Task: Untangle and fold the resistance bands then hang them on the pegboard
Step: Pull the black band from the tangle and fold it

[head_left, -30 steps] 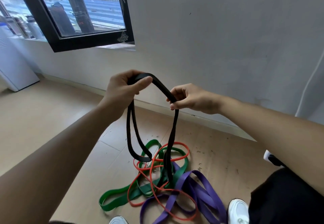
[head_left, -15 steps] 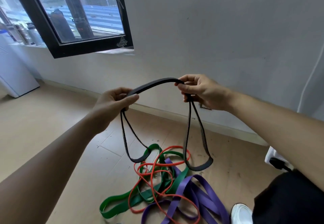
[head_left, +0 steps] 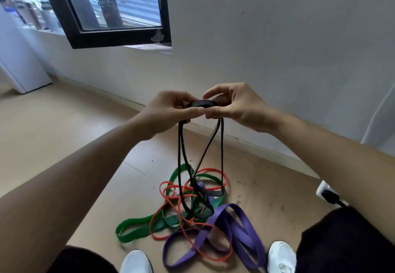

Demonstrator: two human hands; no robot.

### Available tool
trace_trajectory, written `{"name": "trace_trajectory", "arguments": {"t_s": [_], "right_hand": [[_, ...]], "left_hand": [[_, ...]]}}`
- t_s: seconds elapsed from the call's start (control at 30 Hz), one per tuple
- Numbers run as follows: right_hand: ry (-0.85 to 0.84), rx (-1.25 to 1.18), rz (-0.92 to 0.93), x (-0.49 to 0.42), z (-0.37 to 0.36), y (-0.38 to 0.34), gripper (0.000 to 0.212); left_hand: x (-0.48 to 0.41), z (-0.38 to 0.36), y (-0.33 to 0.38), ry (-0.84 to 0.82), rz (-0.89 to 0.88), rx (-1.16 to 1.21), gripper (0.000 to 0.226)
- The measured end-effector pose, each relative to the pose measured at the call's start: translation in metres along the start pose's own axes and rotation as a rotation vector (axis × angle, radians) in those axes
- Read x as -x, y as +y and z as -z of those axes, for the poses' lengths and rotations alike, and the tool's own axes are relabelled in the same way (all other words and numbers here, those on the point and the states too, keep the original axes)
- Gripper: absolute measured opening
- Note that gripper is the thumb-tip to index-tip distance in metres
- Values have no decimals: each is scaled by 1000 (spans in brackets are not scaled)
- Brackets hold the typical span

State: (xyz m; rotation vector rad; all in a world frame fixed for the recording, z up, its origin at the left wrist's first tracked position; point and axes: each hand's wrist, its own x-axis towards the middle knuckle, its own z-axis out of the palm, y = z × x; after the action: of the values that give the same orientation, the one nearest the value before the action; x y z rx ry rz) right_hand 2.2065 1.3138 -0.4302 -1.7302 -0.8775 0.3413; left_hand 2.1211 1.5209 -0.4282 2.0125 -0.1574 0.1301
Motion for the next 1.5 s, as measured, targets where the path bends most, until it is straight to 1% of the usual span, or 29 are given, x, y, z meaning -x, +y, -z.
{"name": "trace_trajectory", "arguments": {"t_s": [0.07, 0.13, 0.27, 0.43, 0.53, 0.63, 0.73, 0.83, 0.93, 1.0, 1.13, 1.23, 1.37, 1.5], "right_hand": [[-16, 18, -5, 0, -1, 1, 44], [-50, 33, -24, 0, -3, 4, 43], [-105, 93, -33, -1, -10, 15, 26], [-17, -21, 6, -8, -1, 17, 26], [-26, -38, 28, -7, 2, 15, 25], [-21, -81, 32, -6, 2, 15, 25], [-15, -77, 9, -6, -3, 21, 24], [-14, -14, -25, -4, -11, 32, 21], [5, 18, -44, -5, -15, 39, 19], [-9, 25, -71, -6, -15, 39, 21], [-18, -25, -86, -8, -13, 37, 24], [-34, -78, -85, -7, -17, 34, 28], [-101, -102, -100, -5, -33, 32, 40], [-155, -138, -131, -7, -43, 32, 41]], "left_hand": [[2, -1, 0, -22, -3, -48, 31], [2, 0, 0, 4, -4, -52, 24], [3, 1, 4, 23, -17, -134, 25], [2, 9, 7, -2, 37, -209, 21], [2, 10, 8, -20, 59, -286, 23], [2, 10, 8, -36, 68, -300, 24], [2, 10, 7, -29, 66, -196, 20], [4, 8, 7, 5, 33, -84, 24], [4, 6, 5, 37, 10, -90, 26], [3, 9, 3, 60, -2, -94, 26], [1, 16, 2, 100, 7, -33, 34], [-1, 17, 6, 143, -32, 23, 31], [-2, 10, 13, 151, -87, 67, 30], [-4, 5, 18, 201, -126, 127, 29]]}}
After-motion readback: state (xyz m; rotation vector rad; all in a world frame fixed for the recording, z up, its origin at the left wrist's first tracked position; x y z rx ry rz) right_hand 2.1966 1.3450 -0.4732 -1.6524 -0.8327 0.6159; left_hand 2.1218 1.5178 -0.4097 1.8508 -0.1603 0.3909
